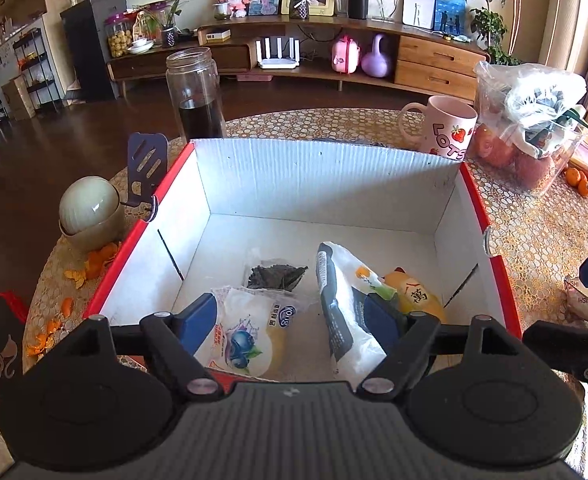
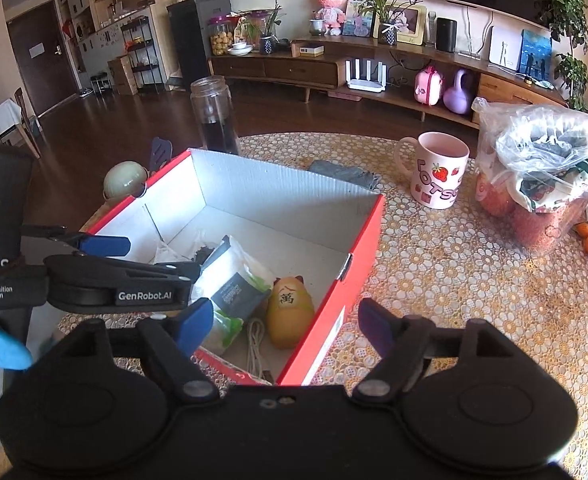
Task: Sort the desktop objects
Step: 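Lower and release the package and bread bag into the shoebox with both tools, then withdraw both open tools from the shoebox toward the silver snack wrappers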
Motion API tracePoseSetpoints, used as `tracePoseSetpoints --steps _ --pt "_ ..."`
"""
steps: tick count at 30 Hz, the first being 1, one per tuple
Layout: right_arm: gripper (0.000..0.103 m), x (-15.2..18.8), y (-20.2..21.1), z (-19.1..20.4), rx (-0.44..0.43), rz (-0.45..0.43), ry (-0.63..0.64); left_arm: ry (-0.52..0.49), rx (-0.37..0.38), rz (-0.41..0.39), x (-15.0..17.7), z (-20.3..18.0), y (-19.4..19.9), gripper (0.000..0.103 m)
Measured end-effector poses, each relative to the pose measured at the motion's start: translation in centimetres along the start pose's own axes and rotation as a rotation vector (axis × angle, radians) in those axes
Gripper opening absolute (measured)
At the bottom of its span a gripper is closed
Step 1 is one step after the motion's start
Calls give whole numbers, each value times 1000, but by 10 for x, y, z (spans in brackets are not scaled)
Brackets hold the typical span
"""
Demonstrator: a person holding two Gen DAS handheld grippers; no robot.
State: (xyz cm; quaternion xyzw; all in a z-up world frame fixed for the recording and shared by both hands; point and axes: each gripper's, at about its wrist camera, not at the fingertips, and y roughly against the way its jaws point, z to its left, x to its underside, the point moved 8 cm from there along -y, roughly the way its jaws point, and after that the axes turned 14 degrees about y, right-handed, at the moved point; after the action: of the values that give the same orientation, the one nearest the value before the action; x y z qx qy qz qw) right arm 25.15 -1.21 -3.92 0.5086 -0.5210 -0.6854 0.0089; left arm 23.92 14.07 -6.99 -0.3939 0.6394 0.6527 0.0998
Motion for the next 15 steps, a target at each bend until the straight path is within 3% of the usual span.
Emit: tracePoseSetpoints --steps 15 --pt "89 25 64 -16 13 -89 -15 -36 42 -22 23 -32 38 96"
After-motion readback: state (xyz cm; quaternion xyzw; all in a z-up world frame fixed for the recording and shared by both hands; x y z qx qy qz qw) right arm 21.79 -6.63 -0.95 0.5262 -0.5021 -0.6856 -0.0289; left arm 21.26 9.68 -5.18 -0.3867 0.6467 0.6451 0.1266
